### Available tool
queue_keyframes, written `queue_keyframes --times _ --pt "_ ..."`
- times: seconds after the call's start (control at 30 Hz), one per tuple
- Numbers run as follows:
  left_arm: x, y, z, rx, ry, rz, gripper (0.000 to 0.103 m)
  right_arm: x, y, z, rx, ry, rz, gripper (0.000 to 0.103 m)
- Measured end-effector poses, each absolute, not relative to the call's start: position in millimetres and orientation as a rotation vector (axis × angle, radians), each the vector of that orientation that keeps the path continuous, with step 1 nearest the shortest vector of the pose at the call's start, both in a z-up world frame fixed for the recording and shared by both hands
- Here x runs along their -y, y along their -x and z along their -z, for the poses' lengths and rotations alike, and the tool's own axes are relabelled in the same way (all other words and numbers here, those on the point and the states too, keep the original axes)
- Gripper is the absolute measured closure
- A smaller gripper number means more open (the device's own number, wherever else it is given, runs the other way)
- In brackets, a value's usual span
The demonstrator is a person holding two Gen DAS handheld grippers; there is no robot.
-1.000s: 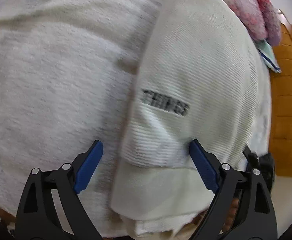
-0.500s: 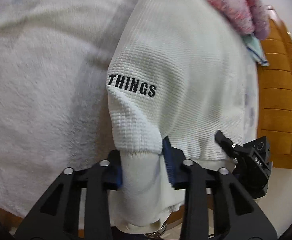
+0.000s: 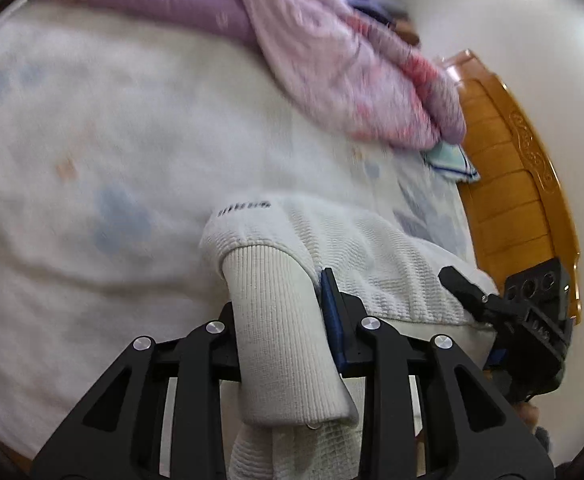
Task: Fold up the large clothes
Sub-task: 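Grasp the folded jacket end with the left tool while the right tool grasps beside it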
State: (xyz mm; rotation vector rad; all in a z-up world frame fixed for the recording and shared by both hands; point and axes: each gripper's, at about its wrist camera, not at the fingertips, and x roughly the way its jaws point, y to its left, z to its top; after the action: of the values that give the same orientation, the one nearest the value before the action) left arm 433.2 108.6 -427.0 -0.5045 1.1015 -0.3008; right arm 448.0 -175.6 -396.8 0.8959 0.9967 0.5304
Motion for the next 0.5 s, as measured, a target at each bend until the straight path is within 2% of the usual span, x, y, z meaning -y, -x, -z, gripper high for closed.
queue_keyframes --times 0.3,0.4,0.47,0.5 --pt "-296 -480 369 -0.837 0.387 0.103 0.075 -21 -564 363 -0.802 -0.774 -0.764 0.079" --pt "-347 -489 372 -0.751 0.300 0.013 0.073 -84 -581 383 -0.745 -0.733 -0.783 0.079" --pt "-375 -492 399 -0.799 0.245 -0.064 0.064 -119 -592 422 -0.818 -0.804 -0.761 0.075" --pt "-391 -495 425 -0.863 0.223 -0.104 0.063 -130 -594 447 -0.882 -0.846 -0.726 0.073"
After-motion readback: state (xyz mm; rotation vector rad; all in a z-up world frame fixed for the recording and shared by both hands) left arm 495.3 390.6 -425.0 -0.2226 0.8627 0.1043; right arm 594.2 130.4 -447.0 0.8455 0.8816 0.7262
